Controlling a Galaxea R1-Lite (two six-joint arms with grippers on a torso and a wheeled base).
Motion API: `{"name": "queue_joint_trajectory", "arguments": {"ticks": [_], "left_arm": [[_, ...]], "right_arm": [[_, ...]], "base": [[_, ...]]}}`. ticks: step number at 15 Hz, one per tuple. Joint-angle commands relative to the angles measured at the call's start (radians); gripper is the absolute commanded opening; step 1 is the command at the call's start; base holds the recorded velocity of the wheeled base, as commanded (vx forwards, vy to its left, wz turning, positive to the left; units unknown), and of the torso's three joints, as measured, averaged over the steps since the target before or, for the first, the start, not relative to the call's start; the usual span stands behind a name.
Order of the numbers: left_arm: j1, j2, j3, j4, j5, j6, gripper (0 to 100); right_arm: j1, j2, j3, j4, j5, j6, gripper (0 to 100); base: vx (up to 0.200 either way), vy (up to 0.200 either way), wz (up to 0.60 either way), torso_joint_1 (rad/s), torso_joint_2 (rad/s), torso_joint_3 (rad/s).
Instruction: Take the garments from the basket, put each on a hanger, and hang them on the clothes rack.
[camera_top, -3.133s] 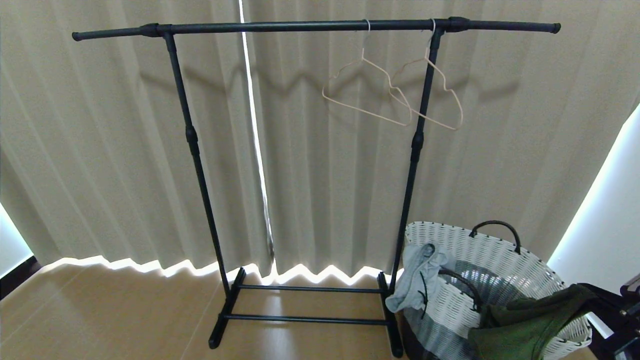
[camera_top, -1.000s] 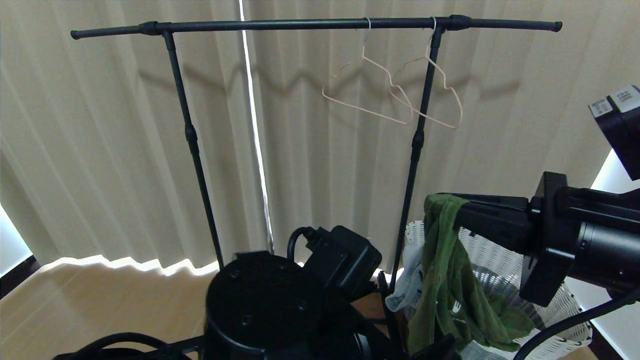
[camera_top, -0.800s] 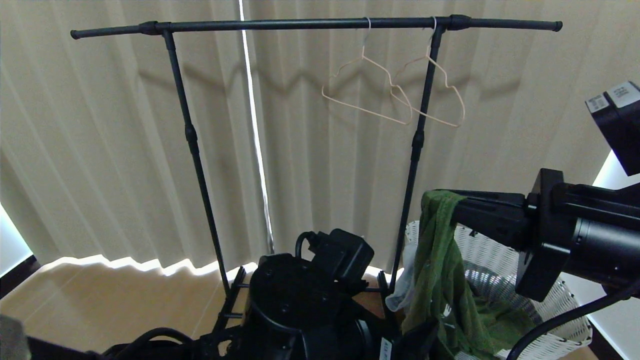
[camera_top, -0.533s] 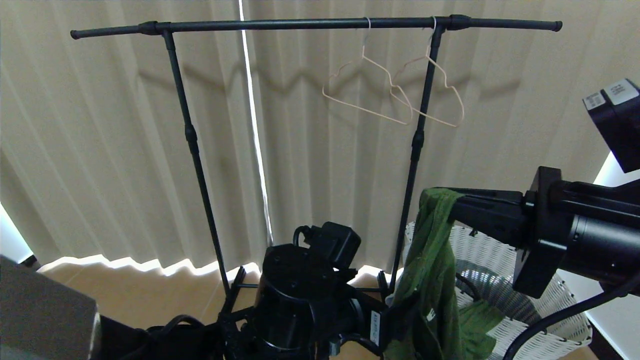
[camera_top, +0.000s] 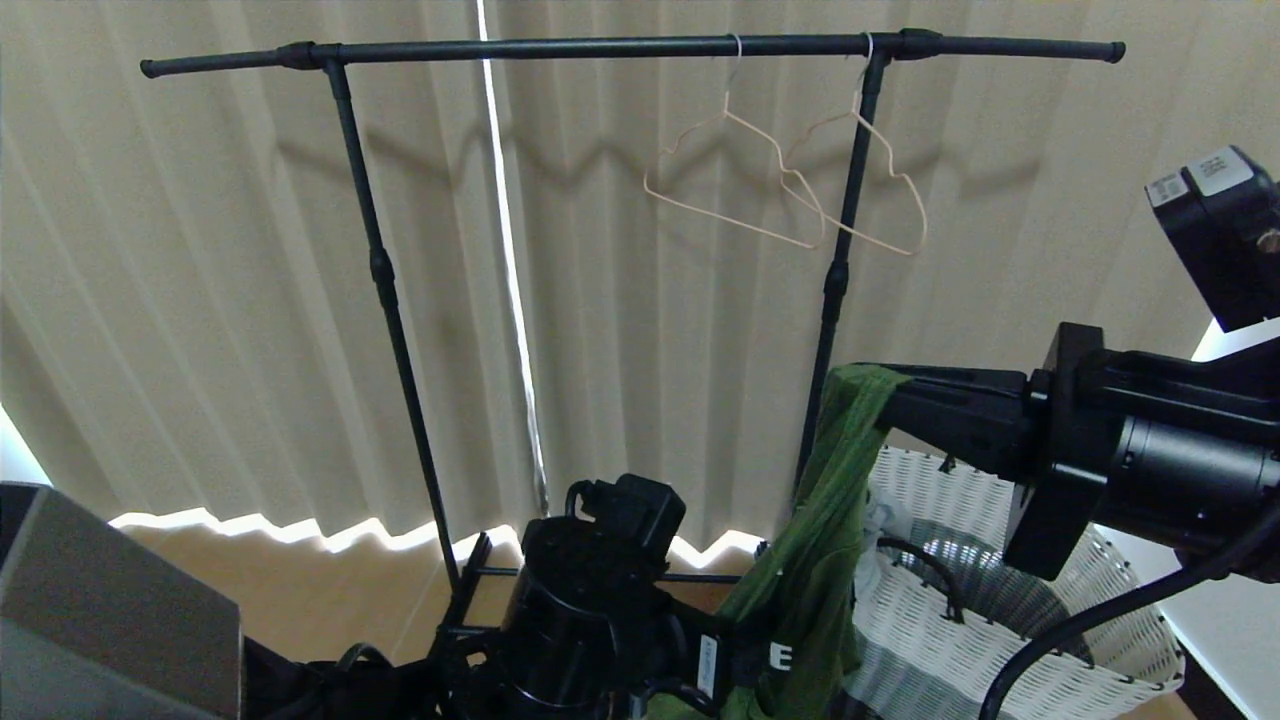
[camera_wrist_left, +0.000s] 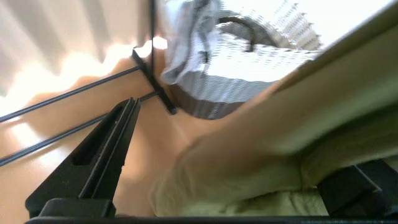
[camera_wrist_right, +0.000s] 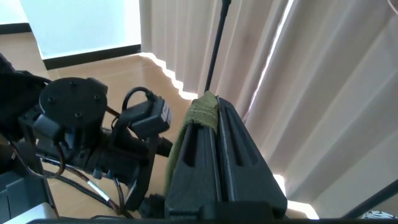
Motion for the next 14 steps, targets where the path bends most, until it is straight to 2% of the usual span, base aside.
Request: {"name": "queue_joint_trajectory", "arguments": {"ticks": [1, 5, 6, 14], "left_arm": [[0.005, -0.022, 0.026, 0.000, 0.023, 0.001, 100], [0.004, -0.098, 0.101, -0.022, 0.025, 0.005, 100], [0.004, -0.150, 0.119, -0.055, 0.019, 0.031, 100], [0.021, -0.184, 0.123, -0.193, -0.046, 0.083, 100]], "right_arm": [[0.000, 0.003, 0.000, 0.000, -0.001, -0.001, 0], [-0.003, 0.000, 0.001, 0.002, -0.001, -0.001, 0], [-0.003, 0.002, 0.004, 0.002, 0.001, -0.001, 0], [-0.002, 0.000, 0.001, 0.000, 0.004, -0.001, 0]], "base": [[0.000, 0.000, 0.00, 0.000, 0.00, 0.000], [0.000, 0.000, 0.00, 0.000, 0.00, 0.000], [0.000, 0.000, 0.00, 0.000, 0.00, 0.000], [0.000, 0.000, 0.00, 0.000, 0.00, 0.000]]}}
